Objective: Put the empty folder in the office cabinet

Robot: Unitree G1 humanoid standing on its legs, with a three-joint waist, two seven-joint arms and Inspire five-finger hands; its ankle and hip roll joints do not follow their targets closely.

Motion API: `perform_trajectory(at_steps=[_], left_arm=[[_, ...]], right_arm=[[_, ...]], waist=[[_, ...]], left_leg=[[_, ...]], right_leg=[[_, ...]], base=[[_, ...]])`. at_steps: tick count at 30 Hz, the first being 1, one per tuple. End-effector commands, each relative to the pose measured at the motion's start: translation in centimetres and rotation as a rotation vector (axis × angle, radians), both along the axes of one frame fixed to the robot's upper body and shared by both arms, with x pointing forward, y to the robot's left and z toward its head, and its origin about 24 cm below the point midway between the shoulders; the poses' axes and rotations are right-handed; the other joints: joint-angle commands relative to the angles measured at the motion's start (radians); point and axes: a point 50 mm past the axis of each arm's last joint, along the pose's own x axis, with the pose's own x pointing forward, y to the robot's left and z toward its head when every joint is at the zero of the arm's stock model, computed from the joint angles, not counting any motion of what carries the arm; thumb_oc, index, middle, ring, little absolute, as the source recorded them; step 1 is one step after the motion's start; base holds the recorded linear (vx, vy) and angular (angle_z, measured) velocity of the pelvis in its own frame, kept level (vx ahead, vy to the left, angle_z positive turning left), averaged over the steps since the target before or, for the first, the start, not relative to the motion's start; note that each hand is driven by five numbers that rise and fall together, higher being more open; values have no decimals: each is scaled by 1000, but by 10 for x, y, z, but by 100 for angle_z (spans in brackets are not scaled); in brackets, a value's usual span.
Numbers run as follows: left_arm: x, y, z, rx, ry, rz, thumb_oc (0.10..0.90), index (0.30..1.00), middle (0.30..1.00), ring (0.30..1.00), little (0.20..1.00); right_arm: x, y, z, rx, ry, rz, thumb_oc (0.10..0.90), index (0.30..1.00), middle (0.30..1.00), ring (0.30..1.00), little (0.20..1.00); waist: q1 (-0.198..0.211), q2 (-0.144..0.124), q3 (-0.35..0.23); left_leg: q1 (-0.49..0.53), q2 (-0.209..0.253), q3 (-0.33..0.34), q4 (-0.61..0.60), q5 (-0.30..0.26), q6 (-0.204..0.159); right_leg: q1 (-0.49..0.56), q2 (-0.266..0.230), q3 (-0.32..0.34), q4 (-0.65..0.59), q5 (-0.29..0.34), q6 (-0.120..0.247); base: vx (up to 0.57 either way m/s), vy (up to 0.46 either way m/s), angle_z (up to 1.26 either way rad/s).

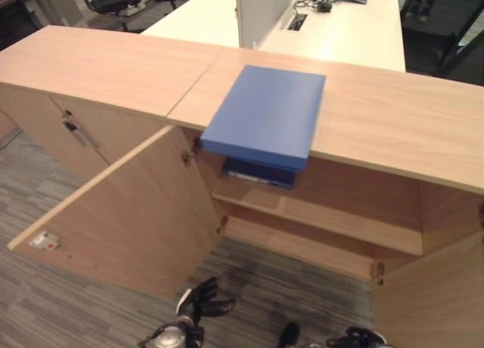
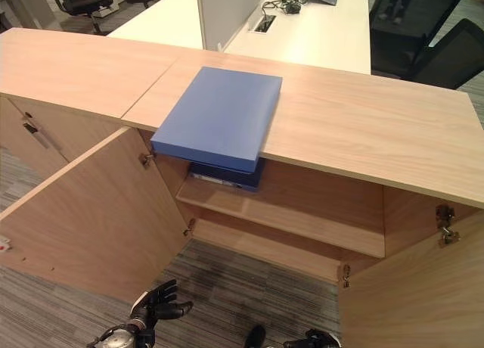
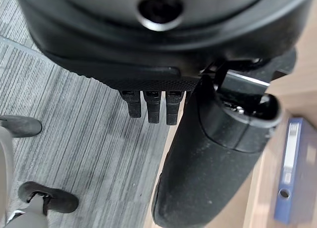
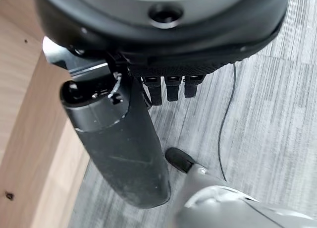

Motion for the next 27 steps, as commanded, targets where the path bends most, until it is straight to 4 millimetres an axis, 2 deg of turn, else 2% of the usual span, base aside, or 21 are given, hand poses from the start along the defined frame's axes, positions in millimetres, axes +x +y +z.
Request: perform_trajectory(at_steps=[1,2,3,8,16,17,18,21,24,25,26,27], left_arm=[[8,6,16,-16,-116,2,800,900,900,900,900],[8,6,16,-16,-116,2,800,900,900,900,900],[9,6,19,-12,-138,15,800,900,900,900,900],[10,3,19,-47,-140,53,800,900,900,900,900],[14,5,36,-106,-229,140,800,900,900,900,900],[18,13,58,-115,-338,150,800,900,900,900,900],[18,13,59,-114,-337,150,800,900,900,900,900],[25,27,100,-107,-548,234,800,900,900,900,900],[32,45,160,73,-818,255,800,900,900,900,900],[37,53,199,227,-991,257,800,900,900,900,900],[36,53,199,229,-992,257,800,900,900,900,900],[39,54,219,298,-1088,261,800,900,900,900,900]], right_arm=[[9,-6,4,-22,-40,19,800,900,900,900,900],[9,-6,4,-22,-40,19,800,900,900,900,900],[8,-1,3,-11,-43,9,800,900,900,900,900],[2,5,-1,-8,-19,14,800,900,900,900,900],[-6,10,-4,10,3,-39,800,900,900,900,900],[-4,8,-3,4,3,-54,800,900,900,900,900],[-4,8,-3,4,3,-53,800,900,900,900,900],[-3,9,-3,11,-4,-81,800,900,900,900,900],[-7,13,-5,19,-1,-109,800,900,900,900,900],[-11,18,-7,32,3,-114,800,900,900,900,900],[-10,19,-7,32,3,-114,800,900,900,900,900],[-12,23,-8,39,4,-104,800,900,900,900,900]], waist=[[26,-1,-14],[26,-1,-14],[27,10,-38],[24,13,-56],[36,6,-72],[51,11,-75],[50,11,-75],[67,14,-71],[85,11,-66],[92,10,-65],[90,7,-65],[92,3,-64]], left_leg=[[-8,-6,9,-167,11,57],[-7,-6,9,-167,11,57],[36,9,0,-259,43,59],[83,24,2,-334,78,61],[100,30,-5,-342,61,63],[108,28,-8,-342,55,65],[109,28,-8,-342,55,65],[118,26,-16,-342,53,66],[122,23,-29,-342,47,65],[129,26,-33,-342,36,62],[125,23,-34,-342,42,63],[128,23,-34,-342,38,62]], right_leg=[[29,-34,54,41,-20,142],[30,-34,54,41,-20,142],[46,-20,68,26,-15,145],[57,-6,77,1,-4,147],[70,8,79,-47,13,158],[80,3,75,-47,9,162],[81,3,75,-47,9,163],[97,-1,70,-47,4,164],[107,-4,61,-47,0,164],[114,-3,58,-47,-7,165],[111,-7,57,-47,-3,165],[114,-8,57,-47,-4,165]], base=[[24,22,-34],[110,63,-46],[112,64,-52],[57,27,-25],[34,17,5],[34,39,6],[44,51,5],[30,25,10],[33,7,12],[31,0,8],[28,-6,6],[0,0,0]])
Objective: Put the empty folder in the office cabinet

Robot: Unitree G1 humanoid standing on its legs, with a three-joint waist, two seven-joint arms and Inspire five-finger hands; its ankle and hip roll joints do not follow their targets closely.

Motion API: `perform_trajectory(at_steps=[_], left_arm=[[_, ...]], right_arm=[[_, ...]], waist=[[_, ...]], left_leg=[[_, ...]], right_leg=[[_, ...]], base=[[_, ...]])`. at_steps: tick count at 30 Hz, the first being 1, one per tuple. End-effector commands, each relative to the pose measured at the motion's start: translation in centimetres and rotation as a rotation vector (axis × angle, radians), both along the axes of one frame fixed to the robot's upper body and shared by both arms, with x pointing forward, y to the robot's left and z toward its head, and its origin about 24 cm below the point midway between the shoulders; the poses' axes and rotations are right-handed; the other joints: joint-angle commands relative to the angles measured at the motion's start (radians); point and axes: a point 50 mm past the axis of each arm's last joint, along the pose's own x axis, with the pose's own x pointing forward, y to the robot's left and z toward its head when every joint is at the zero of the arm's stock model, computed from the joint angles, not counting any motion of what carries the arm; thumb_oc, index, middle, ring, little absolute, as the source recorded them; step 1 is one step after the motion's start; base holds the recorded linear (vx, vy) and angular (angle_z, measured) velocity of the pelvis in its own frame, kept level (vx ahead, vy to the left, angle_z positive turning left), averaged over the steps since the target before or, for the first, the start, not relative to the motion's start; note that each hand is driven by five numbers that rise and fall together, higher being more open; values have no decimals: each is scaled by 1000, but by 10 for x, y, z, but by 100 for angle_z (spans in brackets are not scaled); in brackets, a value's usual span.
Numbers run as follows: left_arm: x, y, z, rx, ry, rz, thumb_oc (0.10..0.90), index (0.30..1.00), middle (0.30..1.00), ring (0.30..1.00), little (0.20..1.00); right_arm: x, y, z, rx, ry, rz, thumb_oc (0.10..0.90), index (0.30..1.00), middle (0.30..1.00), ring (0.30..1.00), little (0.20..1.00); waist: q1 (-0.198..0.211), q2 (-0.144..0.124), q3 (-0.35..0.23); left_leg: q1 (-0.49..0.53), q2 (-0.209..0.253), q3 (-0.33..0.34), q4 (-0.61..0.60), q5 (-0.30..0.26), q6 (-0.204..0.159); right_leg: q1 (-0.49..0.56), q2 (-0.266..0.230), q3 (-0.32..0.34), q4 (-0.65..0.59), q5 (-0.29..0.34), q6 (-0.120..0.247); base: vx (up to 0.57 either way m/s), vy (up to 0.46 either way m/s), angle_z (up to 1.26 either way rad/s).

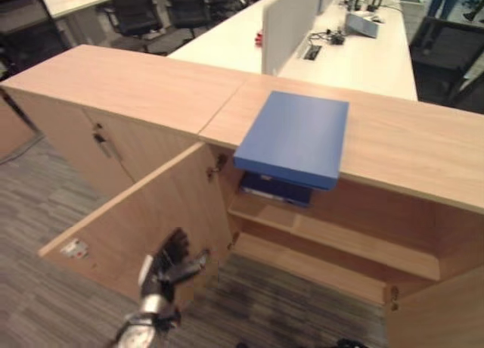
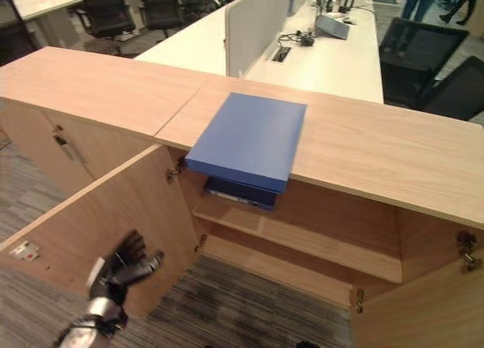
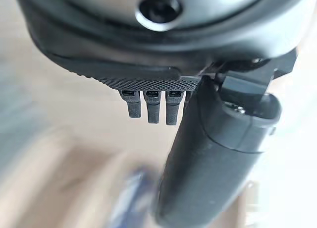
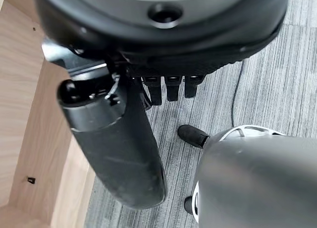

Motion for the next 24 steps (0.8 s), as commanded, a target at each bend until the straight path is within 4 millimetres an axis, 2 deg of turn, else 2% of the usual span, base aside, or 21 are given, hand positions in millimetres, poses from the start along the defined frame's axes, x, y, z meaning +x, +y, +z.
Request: perform_trajectory(at_steps=[1,2,4,5,10,14,15,17,24], left_arm=[[19,4,83,317,-412,57,800,900,900,900,900],[21,0,100,359,-497,46,800,900,900,900,900],[27,-10,122,381,-597,-17,800,900,900,900,900],[33,-25,146,411,-711,-106,800,900,900,900,900],[37,-40,167,431,-816,-182,800,900,900,900,900],[43,-53,190,656,-899,-189,800,900,900,900,900],[44,-54,190,658,-900,-189,800,900,900,900,900],[51,-64,205,806,-949,-212,800,900,900,900,900],[59,-83,221,966,-1010,-272,800,900,900,900,900]], right_arm=[[16,7,2,-2,-42,10,800,900,900,900,900],[15,10,1,2,-40,30,800,900,900,900,900],[16,12,1,5,-39,63,800,900,900,900,900],[20,14,2,2,-43,93,800,900,900,900,900],[24,18,2,10,-46,123,800,900,900,900,900],[22,22,1,8,-30,161,800,900,900,900,900],[23,22,1,9,-31,160,800,900,900,900,900],[21,23,0,8,-19,188,800,900,900,900,900],[22,24,0,9,-19,216,800,900,900,900,900]], waist=[[14,-56,14],[12,-57,11],[3,-58,7],[-13,-59,0],[-30,-55,-11],[-54,-53,-25],[-53,-54,-24],[-71,-50,-34],[-90,-48,-40]], left_leg=[[33,-6,-9,-9,-79,-23],[38,-2,-6,-9,-88,-25],[43,-2,-2,-9,-92,-26],[46,-8,5,-9,-90,-24],[58,-9,17,-9,-99,-24],[73,-8,32,-9,-109,-24],[74,-8,32,-9,-109,-24],[81,-9,42,-9,-112,-24],[91,-8,51,-9,-116,-23]], right_leg=[[36,-34,27,6,-34,64],[41,-32,28,6,-39,65],[43,-33,28,6,-39,66],[43,-40,32,6,-33,69],[49,-41,44,6,-35,71],[57,-38,57,6,-39,74],[57,-38,57,6,-39,74],[60,-36,63,6,-39,75],[63,-33,77,6,-39,76]], base=[[41,-11,4],[15,0,6],[16,15,5],[0,0,0],[23,26,-10],[21,16,-10],[22,10,-12],[23,10,-8],[13,3,-10]])
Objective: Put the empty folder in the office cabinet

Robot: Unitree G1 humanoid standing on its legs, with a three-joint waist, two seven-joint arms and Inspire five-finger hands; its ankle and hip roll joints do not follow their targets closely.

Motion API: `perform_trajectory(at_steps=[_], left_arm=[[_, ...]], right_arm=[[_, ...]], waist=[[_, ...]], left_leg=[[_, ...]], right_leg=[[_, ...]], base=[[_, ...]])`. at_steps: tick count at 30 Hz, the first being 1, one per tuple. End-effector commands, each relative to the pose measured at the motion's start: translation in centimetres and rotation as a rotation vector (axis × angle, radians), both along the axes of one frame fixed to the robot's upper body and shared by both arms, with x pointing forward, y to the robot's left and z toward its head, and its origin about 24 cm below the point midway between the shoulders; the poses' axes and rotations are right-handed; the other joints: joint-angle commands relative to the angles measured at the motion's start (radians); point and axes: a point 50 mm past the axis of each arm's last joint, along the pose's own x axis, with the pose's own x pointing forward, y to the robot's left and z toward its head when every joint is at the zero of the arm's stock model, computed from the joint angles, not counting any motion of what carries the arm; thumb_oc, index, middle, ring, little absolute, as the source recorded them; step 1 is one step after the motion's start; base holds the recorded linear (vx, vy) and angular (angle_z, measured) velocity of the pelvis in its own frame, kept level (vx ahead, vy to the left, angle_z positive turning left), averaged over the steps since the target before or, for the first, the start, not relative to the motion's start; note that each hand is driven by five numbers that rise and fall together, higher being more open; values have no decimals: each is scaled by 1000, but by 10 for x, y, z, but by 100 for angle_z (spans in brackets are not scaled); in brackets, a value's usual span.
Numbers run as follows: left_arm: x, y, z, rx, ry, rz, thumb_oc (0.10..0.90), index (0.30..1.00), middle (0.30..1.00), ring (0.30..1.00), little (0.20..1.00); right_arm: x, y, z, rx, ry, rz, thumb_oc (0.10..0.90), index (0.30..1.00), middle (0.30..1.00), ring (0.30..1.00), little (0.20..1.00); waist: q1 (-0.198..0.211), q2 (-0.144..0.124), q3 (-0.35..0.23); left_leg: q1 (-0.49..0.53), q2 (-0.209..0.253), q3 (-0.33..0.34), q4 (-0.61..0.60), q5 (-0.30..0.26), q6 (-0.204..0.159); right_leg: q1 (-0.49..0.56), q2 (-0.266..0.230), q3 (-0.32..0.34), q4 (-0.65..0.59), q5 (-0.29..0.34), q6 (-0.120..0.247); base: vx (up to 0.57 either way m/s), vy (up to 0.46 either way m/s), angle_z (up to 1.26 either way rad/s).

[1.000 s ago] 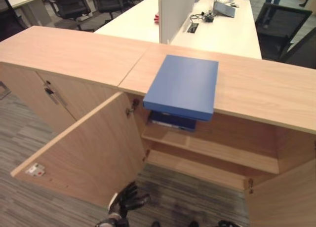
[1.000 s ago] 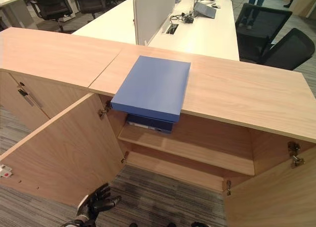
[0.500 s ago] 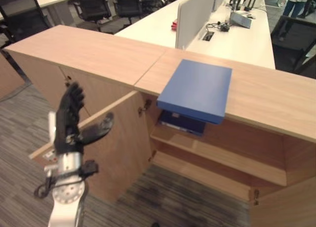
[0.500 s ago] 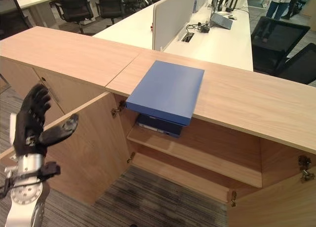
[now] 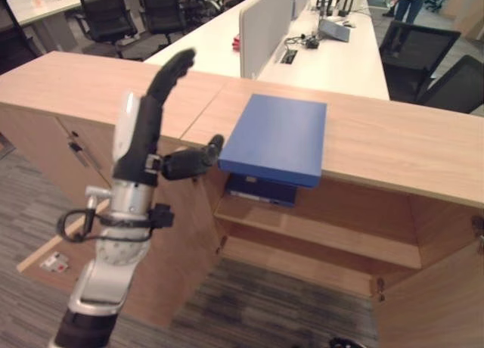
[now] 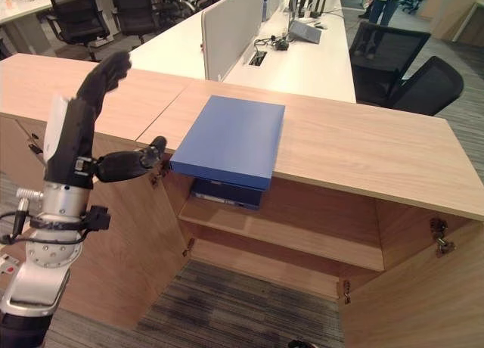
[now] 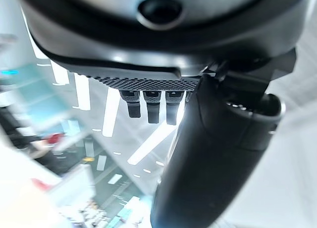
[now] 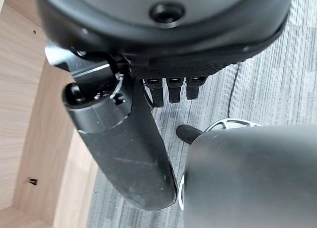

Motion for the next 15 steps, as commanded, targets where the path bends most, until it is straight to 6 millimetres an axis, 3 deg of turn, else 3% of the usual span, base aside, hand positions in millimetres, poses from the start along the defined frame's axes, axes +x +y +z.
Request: perform_trajectory(at_steps=[1,15], left_arm=[[-11,-21,45,141,-276,-59,800,900,900,900,900],[-15,-49,48,302,-270,-206,800,900,900,900,900]], right_arm=[[8,10,0,1,-4,119,800,900,900,900,900],[3,4,0,-7,18,112,800,900,900,900,900]], waist=[[-14,-28,-45],[-35,-18,-59]], left_leg=[[46,-9,-1,-8,-121,-25],[62,-9,12,-8,-126,-22]], right_leg=[[50,-33,26,8,-48,80],[56,-31,39,8,-51,81]], base=[[19,8,-19],[3,0,-3]])
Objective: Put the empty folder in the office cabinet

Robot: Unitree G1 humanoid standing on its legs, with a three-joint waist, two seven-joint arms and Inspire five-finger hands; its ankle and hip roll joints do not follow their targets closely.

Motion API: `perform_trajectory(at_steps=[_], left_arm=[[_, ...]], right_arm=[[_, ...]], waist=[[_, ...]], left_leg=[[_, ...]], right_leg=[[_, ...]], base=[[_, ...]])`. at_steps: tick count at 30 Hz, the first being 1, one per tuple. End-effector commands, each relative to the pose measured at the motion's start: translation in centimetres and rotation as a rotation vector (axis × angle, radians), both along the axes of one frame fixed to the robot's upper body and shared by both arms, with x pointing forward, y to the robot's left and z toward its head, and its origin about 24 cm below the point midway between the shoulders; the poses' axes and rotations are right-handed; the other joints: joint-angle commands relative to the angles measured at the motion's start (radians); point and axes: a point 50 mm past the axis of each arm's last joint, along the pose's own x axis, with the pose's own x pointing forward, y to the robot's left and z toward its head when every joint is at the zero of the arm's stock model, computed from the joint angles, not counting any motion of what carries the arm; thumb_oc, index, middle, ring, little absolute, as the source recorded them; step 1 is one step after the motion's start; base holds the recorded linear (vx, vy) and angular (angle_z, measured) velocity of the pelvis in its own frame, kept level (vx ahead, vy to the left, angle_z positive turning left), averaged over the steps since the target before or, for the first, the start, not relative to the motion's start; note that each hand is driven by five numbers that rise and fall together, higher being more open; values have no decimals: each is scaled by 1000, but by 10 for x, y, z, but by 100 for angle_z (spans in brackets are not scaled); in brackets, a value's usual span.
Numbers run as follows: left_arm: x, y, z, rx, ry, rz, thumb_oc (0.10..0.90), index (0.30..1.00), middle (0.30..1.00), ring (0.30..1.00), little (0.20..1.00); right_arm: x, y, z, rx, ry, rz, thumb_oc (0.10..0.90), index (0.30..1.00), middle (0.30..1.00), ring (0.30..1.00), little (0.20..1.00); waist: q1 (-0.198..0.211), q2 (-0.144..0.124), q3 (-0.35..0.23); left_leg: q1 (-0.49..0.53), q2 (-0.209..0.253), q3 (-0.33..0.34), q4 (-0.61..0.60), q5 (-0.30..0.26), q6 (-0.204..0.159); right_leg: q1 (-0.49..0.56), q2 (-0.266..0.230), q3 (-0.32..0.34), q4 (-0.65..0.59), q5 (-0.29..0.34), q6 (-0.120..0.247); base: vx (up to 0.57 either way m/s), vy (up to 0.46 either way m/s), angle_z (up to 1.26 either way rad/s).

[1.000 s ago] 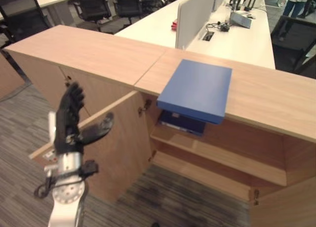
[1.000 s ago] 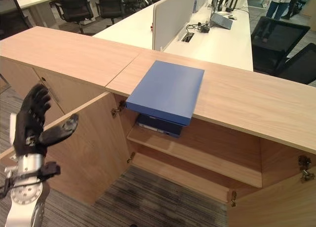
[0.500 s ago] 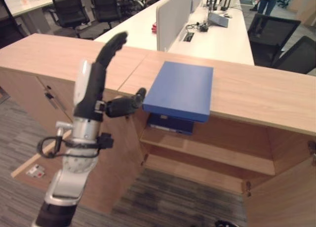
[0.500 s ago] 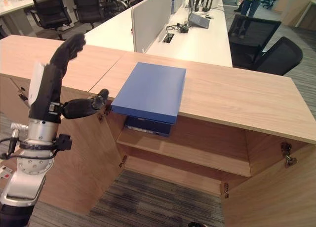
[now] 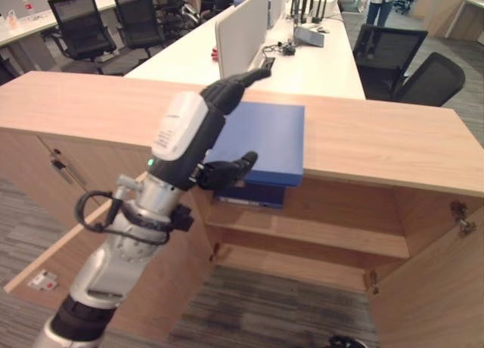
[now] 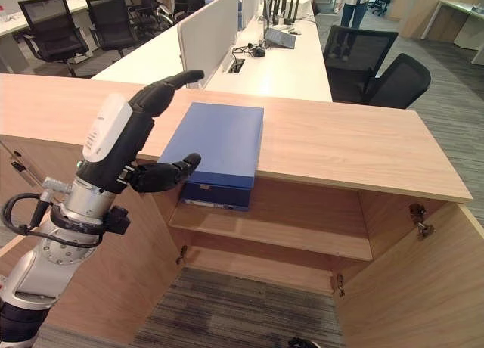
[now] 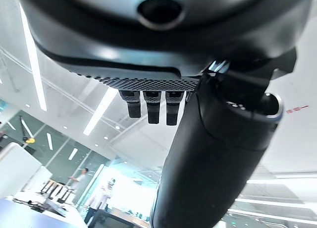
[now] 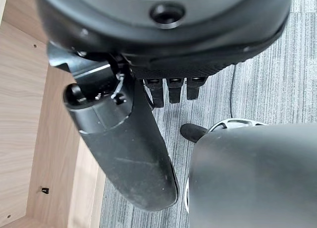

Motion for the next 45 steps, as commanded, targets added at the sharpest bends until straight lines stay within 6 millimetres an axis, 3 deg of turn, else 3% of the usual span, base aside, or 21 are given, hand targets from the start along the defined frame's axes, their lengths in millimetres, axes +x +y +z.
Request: perform_trajectory(at_steps=[1,8,32,45], left_arm=[[-9,-18,46,44,-227,-128,800,900,900,900,900],[7,-17,38,150,-179,-65,800,900,900,900,900],[56,19,2,182,-17,246,800,900,900,900,900],[64,16,-8,197,48,244,800,900,900,900,900]], right_arm=[[4,6,0,-8,14,105,800,900,900,900,900],[5,2,0,-18,20,118,800,900,900,900,900],[-6,-3,-1,-27,53,105,800,900,900,900,900],[-7,-6,-1,-33,61,108,800,900,900,900,900]], waist=[[-8,-30,-30],[-11,-27,-31],[-36,-18,-41],[-44,-16,-42]], left_leg=[[53,-11,-10,-8,-123,-21],[56,-10,-6,-8,-121,-21],[73,-10,15,-8,-124,-17],[77,-12,20,-8,-125,-13]], right_leg=[[56,-35,17,8,-64,95],[60,-33,19,8,-65,94],[70,-26,38,8,-70,90],[71,-26,46,8,-70,89]], base=[[0,0,0],[-6,-2,-6],[1,0,-2],[0,0,0]])
